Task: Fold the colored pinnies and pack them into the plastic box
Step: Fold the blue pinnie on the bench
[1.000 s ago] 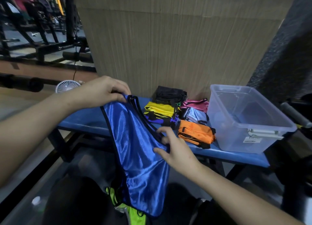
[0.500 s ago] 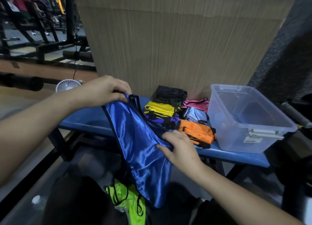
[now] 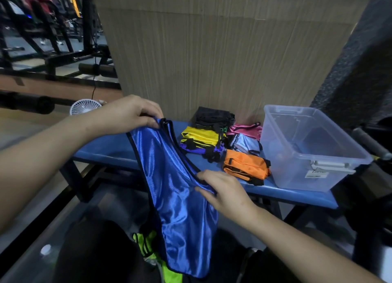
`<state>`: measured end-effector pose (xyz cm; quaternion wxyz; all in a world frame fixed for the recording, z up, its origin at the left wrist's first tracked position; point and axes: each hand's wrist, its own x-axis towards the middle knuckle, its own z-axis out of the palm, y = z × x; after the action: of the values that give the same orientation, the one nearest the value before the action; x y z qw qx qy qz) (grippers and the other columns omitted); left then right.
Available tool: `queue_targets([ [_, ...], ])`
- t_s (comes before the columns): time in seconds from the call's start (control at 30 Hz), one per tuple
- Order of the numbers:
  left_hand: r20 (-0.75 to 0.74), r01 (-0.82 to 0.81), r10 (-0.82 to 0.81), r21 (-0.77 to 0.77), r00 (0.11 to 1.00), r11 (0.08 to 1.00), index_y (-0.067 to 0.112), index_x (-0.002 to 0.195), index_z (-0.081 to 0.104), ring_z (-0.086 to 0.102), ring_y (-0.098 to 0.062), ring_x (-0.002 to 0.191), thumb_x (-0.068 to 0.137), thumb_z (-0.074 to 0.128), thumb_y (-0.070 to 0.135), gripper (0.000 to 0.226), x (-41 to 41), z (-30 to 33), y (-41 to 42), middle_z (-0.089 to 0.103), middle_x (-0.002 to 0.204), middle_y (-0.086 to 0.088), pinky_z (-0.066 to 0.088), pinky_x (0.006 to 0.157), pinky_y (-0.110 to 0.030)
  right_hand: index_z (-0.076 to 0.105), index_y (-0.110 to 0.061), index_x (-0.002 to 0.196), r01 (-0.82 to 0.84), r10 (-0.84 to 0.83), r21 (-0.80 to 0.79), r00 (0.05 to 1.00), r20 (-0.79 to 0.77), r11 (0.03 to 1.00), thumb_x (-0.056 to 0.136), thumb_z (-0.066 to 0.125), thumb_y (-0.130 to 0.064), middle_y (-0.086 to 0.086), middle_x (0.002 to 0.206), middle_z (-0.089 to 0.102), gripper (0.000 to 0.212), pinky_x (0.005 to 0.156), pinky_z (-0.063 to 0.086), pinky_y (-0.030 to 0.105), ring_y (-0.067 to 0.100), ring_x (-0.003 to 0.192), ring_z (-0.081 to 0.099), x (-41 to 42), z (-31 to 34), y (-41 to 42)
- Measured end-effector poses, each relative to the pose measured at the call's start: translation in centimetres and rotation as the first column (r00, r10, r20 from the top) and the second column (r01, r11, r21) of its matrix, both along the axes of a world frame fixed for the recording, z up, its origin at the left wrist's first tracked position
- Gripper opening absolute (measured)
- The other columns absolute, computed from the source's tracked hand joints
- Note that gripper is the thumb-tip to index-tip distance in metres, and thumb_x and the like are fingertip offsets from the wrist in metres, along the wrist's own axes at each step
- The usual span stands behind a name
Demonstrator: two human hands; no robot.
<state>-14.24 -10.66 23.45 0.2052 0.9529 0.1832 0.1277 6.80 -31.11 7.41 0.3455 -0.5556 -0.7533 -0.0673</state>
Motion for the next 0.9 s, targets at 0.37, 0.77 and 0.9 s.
queue_targets([
  [0.37,0.008,0.045,-0.045,0.031,0.999,0.999,0.017,0.089,0.077,0.067,-0.009,0.097,0.089,0.069,0.001,0.018,-0.2,-0.8,-0.3,0.070,0.098,0.012,0.049,0.090,-0.028,0.042,-0.026,0.142,0.010,0.002,-0.051,0.973,0.232,0.999,0.084,0.062,-0.007,-0.005,0.074,0.062,0.064,0.061,0.046,0.031,0.021,0.065,0.058,0.0,0.4,0.4],
  [0.77,0.032,0.021,-0.024,0.082,0.999,0.996,0.014,0.089,0.078,0.065,-0.005,0.096,0.087,0.070,-0.001,0.017,-0.6,-1.0,-0.4,0.071,0.097,0.011,0.043,0.085,-0.009,0.050,-0.017,0.065,0.065,-0.059,-0.022,0.975,0.216,0.998,0.092,0.065,-0.042,-0.002,0.085,0.046,0.039,0.066,0.041,0.030,0.019,0.077,0.046,0.8,0.3,0.4],
  [0.9,0.041,0.003,-0.006,0.073,0.999,0.997,0.014,0.089,0.078,0.065,-0.006,0.096,0.087,0.071,0.002,0.014,-0.7,-1.0,-0.5,0.071,0.096,0.011,0.044,0.085,-0.012,0.055,-0.010,0.069,0.067,-0.114,0.183,0.959,0.258,0.981,0.091,0.071,-0.033,0.009,0.113,0.062,0.036,0.083,0.046,0.041,0.031,0.100,0.056,1.4,1.0,-0.1],
])
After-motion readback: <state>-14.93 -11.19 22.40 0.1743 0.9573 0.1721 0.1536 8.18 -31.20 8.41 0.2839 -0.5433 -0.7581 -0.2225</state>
